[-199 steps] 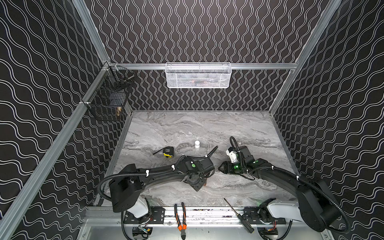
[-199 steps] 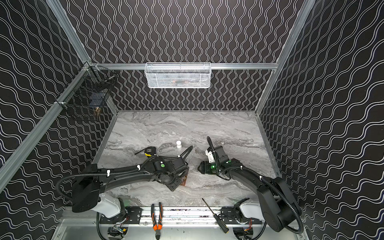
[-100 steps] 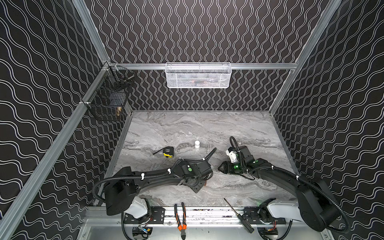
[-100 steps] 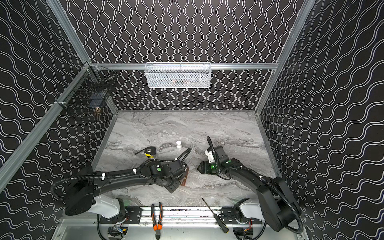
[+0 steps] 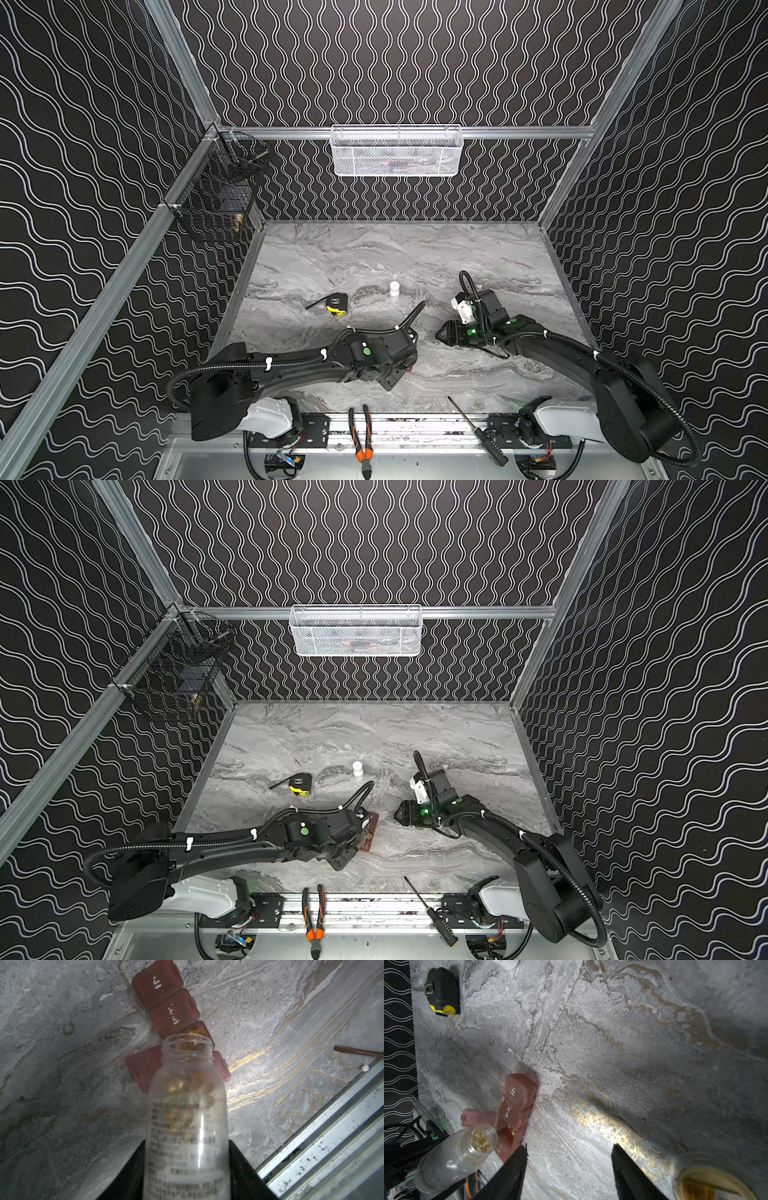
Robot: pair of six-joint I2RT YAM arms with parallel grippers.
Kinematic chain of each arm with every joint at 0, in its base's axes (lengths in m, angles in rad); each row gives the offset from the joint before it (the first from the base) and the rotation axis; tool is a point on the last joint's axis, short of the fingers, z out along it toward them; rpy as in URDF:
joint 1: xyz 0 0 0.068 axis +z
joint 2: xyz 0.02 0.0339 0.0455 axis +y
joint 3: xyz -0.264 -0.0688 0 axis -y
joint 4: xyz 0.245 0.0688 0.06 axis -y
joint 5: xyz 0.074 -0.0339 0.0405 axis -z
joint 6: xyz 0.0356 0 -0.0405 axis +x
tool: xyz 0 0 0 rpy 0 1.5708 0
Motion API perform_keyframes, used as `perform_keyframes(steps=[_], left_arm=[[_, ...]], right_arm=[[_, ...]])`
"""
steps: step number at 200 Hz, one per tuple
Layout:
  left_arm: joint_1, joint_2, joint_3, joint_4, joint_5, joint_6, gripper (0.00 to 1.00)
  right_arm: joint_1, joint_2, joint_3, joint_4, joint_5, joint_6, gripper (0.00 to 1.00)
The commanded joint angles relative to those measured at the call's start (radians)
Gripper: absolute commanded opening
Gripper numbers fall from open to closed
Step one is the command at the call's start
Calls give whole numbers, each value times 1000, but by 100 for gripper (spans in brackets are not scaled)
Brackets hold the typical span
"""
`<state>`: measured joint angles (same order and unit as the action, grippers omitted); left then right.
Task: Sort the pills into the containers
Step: 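Keep tilting the bottle with the left gripper, dropping more capsules into the compartment, then raise the capsule bottle upright with the left gripper and draw it back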
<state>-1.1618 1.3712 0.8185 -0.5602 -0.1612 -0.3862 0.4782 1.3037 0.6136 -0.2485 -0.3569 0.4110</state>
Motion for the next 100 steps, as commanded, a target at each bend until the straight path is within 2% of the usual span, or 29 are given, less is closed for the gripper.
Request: perform_keyframes(steps=[1,100], left_arm=[[-6,-28,-28,85,-38,-10,0],[-35,-200,-202,265,-71,-19,0]], right_arm=[[0,-8,15,-23,-5,5,67],[-1,-68,69,-125,21,18,67]])
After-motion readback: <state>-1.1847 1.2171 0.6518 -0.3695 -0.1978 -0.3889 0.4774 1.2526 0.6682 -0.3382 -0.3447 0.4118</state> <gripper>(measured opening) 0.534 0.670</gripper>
